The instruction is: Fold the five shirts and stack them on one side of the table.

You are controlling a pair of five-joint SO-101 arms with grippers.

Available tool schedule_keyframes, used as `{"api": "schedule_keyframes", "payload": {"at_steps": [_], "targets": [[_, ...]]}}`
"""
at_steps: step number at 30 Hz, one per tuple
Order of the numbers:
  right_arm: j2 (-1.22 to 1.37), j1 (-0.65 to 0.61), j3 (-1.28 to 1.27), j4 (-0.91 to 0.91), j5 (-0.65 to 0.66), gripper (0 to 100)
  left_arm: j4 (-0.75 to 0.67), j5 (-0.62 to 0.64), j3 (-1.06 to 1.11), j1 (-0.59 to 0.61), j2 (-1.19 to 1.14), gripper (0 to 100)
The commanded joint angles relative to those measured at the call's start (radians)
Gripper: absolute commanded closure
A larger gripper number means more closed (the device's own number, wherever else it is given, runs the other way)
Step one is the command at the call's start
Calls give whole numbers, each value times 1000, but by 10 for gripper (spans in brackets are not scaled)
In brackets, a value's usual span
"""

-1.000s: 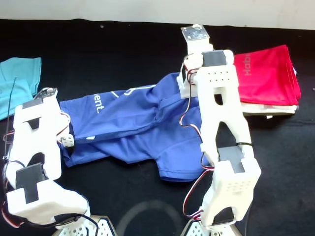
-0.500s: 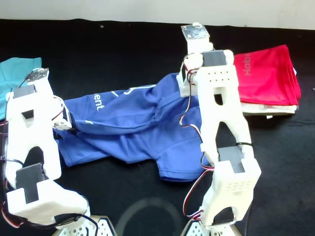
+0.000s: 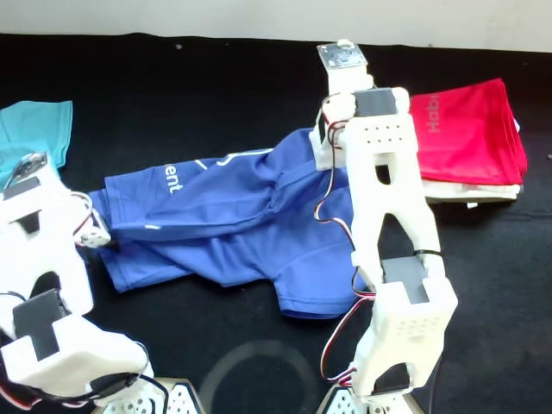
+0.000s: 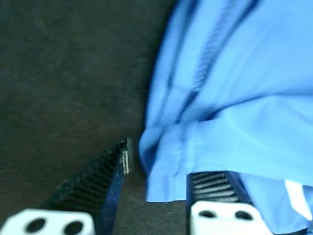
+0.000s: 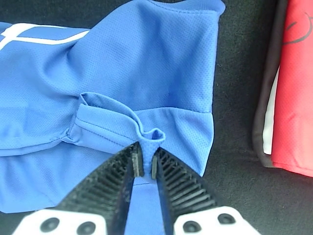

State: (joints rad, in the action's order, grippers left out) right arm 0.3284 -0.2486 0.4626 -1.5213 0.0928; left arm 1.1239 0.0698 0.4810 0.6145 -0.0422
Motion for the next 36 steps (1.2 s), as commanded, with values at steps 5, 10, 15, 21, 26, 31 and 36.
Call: {"api": "schedule_keyframes", "payload": {"at_steps": [5, 10, 15, 21, 26, 31, 36], "targets": [[-58, -7, 2, 24, -8, 993, -18, 3, -10, -51, 8, 826], [-58, -5, 2, 22, -8, 993, -81, 3, -24, -85, 12, 826], [-58, -5, 2, 24, -5, 993, 2, 2, -122, -82, 8, 825], [-58, -5, 2, 25, -2, 993, 252, 3, -325, -88, 5, 825], [-58, -5, 2, 25, -2, 993, 215, -34, -326, -87, -21, 825], [-58, -5, 2, 25, -2, 993, 158, -40, -325, -79, -176, 825], [-58, -5, 2, 25, -2, 993, 77, -40, -325, -81, -300, 825]]}}
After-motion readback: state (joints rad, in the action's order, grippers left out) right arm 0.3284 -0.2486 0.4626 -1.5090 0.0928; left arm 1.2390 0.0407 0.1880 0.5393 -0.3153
